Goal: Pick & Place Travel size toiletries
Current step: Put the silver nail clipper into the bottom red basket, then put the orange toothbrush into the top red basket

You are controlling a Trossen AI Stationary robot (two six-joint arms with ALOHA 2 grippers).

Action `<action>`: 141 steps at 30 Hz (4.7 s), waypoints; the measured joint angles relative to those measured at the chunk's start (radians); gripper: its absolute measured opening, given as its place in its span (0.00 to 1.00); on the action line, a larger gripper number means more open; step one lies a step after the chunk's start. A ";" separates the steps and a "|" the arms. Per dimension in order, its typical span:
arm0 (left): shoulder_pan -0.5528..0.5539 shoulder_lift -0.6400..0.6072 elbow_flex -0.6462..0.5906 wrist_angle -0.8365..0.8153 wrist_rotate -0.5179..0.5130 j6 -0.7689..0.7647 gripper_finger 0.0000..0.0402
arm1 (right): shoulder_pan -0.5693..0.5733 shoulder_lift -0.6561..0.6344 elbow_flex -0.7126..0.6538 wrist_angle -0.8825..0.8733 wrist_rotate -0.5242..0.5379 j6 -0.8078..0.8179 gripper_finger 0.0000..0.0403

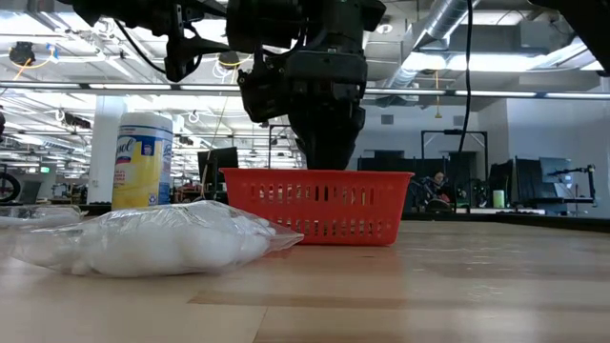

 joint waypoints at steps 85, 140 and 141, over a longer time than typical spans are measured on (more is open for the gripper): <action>-0.296 0.327 -0.004 0.047 -0.197 -0.527 0.52 | -0.267 -0.820 -0.156 0.218 -0.388 -0.285 0.27; -0.536 0.278 0.185 -1.140 -0.151 -0.820 0.02 | -0.261 -0.902 -0.338 0.528 -0.381 0.000 0.27; -0.536 0.278 0.181 -1.139 -0.150 -0.819 0.03 | -0.261 -0.902 -0.338 0.532 -0.381 0.003 0.27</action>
